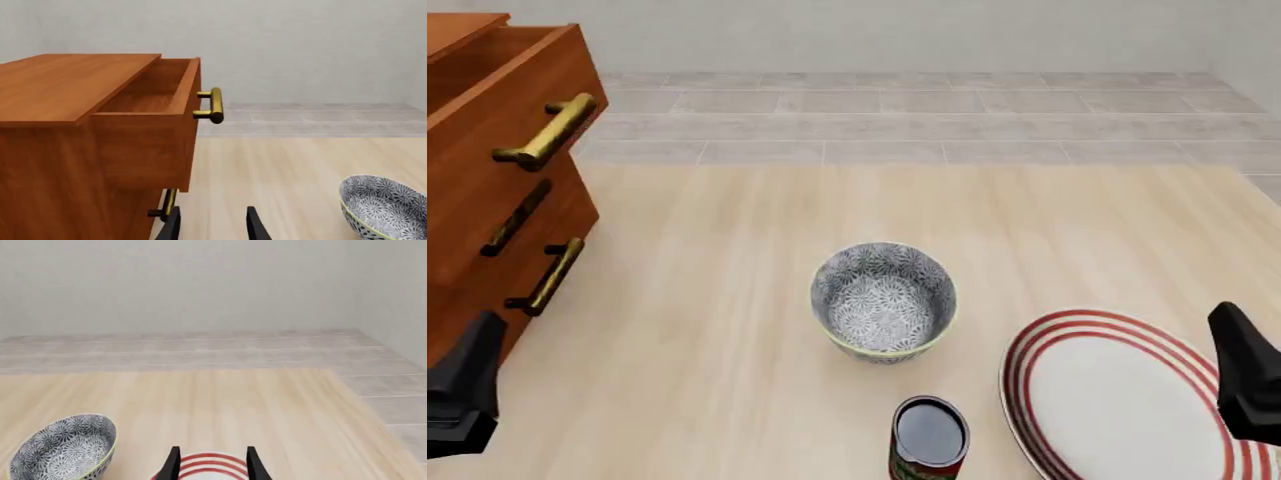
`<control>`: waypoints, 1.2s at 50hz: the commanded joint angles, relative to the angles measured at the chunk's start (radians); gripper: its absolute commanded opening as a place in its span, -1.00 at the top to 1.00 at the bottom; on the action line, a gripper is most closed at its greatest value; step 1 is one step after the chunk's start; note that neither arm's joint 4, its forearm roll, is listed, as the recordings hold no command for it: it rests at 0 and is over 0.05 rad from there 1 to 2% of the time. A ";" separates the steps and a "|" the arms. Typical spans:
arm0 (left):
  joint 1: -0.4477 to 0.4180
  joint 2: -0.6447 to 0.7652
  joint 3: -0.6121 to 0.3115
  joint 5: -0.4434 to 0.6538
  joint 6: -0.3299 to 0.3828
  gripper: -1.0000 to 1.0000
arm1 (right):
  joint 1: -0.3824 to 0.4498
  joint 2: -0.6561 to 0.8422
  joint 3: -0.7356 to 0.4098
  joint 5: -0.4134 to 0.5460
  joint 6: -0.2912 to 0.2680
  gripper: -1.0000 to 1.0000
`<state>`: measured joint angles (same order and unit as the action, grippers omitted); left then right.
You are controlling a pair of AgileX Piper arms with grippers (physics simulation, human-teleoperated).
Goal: Put the bowl on top of the cabinet.
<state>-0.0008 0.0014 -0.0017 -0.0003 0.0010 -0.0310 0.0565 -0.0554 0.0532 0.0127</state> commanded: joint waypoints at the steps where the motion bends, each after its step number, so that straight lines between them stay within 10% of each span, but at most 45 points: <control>1: -0.007 0.003 -0.002 -0.001 0.001 -1.00 | 0.029 -0.045 0.050 -0.056 -0.008 -1.00; 43: -0.037 -0.001 -0.003 -0.016 0.030 -1.00 | 0.015 -0.044 0.054 -0.063 0.005 -1.00; 60: -0.076 0.003 -0.262 0.229 -0.019 -1.00 | 0.009 -0.054 0.055 -0.062 0.012 -1.00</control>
<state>-0.0295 0.0016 -0.1277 0.1042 -0.0148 -0.0174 0.0070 -0.0013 -0.0085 0.0190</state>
